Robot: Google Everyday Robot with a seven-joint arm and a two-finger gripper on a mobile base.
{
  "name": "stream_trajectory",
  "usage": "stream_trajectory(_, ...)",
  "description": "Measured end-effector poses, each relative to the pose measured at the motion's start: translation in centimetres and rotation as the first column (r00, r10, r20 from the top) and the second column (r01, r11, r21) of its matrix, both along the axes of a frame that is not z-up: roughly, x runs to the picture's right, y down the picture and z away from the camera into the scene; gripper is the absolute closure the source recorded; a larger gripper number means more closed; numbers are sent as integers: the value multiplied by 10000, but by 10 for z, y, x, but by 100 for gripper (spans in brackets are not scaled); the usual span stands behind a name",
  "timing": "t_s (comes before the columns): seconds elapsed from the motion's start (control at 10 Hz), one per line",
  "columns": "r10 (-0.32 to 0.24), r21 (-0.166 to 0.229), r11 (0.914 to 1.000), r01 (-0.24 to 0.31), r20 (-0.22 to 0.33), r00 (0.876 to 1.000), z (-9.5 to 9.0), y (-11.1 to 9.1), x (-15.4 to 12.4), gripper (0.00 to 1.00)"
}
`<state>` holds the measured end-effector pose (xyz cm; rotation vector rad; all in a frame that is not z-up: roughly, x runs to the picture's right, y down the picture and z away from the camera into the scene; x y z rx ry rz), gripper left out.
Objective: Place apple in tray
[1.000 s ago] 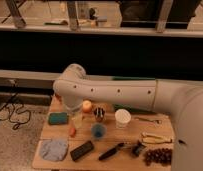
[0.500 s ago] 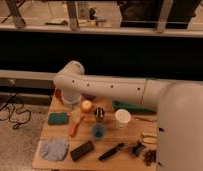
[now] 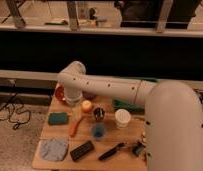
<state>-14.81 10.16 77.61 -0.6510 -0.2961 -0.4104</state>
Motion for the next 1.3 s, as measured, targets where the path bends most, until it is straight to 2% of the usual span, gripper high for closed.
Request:
stream_trajectory(0.2, 23, -156, 9999, -24, -12, 10000, 8, 1, -4, 20)
stream_trajectory(0.9, 64, -163, 9998, -64, -16, 10000, 9, 0, -3, 20)
stream_trajectory(1.3, 279, -199, 9994, -280, -68, 9996, 27, -18, -13, 20)
